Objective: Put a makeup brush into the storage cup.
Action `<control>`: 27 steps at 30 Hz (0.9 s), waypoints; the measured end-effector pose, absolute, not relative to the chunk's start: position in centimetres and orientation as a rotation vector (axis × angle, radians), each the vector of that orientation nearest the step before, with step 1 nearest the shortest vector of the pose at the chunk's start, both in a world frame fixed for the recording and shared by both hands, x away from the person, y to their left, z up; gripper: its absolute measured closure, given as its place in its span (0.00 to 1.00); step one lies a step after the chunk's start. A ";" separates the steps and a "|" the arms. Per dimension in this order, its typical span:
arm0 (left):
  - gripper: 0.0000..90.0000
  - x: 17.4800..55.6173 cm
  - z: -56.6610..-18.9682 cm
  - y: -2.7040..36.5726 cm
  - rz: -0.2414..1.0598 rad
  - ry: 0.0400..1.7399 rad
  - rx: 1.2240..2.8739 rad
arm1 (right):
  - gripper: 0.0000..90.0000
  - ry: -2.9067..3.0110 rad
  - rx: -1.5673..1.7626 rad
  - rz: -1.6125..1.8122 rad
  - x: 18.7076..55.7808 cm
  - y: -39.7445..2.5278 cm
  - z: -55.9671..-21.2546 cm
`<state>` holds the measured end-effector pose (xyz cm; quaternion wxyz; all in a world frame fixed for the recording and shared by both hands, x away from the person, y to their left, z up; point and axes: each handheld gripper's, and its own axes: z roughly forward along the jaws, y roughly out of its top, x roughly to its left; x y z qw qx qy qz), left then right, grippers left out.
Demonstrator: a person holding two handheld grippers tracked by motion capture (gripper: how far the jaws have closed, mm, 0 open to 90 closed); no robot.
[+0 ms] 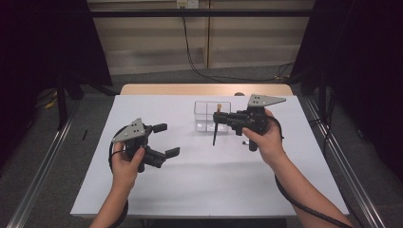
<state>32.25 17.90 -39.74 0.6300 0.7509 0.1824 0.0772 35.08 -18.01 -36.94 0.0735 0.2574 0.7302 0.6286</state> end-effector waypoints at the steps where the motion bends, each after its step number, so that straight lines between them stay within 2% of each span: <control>1: 0.00 32.2 -39.7 18.1 0.185 0.416 1.720 | 0.93 2.193 0.773 1.887 35.1 -18.0 -36.9; 16: 0.00 31.5 -40.0 21.8 0.263 0.463 1.741 | 0.93 2.166 0.787 1.879 35.9 -18.4 -36.8; 27: 0.00 31.1 -40.4 22.5 0.258 0.470 1.733 | 0.93 2.130 0.813 1.838 37.6 -18.7 -36.4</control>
